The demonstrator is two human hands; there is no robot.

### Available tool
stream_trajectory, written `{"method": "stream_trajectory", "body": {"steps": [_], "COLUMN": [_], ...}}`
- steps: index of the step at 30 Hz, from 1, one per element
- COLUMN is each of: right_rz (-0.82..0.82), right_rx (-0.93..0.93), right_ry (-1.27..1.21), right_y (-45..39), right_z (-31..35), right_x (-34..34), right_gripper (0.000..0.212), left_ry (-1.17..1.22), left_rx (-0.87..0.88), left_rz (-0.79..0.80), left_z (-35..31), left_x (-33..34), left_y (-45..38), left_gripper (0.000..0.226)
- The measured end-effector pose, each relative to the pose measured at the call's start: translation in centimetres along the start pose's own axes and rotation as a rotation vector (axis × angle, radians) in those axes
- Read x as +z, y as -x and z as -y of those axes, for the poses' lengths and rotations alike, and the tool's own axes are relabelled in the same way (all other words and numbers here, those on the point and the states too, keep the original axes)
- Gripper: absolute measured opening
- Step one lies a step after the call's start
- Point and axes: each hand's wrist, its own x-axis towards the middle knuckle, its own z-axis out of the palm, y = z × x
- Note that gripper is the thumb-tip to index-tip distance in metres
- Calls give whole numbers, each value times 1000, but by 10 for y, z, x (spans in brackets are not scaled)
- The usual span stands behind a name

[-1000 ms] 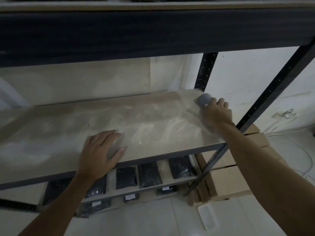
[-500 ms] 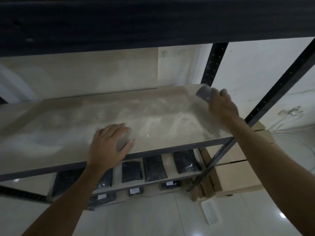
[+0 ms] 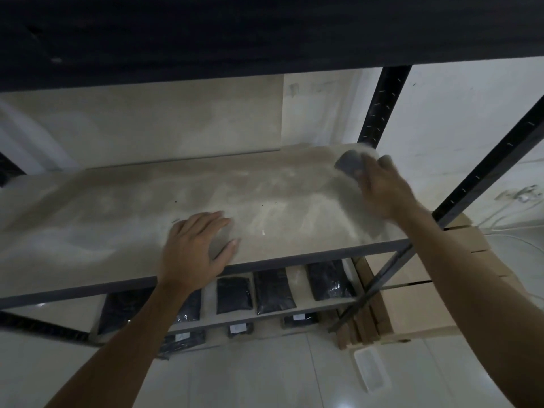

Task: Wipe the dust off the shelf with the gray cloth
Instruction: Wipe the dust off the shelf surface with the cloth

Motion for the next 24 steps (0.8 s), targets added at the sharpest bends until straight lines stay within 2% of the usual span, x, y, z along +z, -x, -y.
{"method": "stream_trajectory", "body": {"steps": [3,5,8,14,16,18,19,21,24], "right_rz": [-50,8,35,159,112,-27,-45,36,110], "right_rx": [213,210,-13,-298,-255,-105,-3,138,89], "right_ry": [64,140,234,100,21,63,75,87,162], "right_y": [-23,-21,-4,18,-7,-47,-65,-89,-94], "right_z": [-15,-9,7,26,19,8,4,-1,3], "right_x": [1,9,19,22,15,8,6,10,26], "right_gripper": [43,44,48,53,48,44,42,41,42], "left_ry": [0,0,-1,6,14,16,16,19,32], "left_rx": [-1,-1,7,8,8,5,2,-3,-14], "left_rz": [-3,-13,-25,-19,-19,-9,-4,-1,-2], "left_z": [-1,-1,2,3,3,4,4,4,3], "left_x": [0,0,3,5,5,5,5,6,5], "left_y": [0,1,2,1,1,0,1,0,-1], "left_gripper": [51,48,48,48,49,50,51,52,52]}}
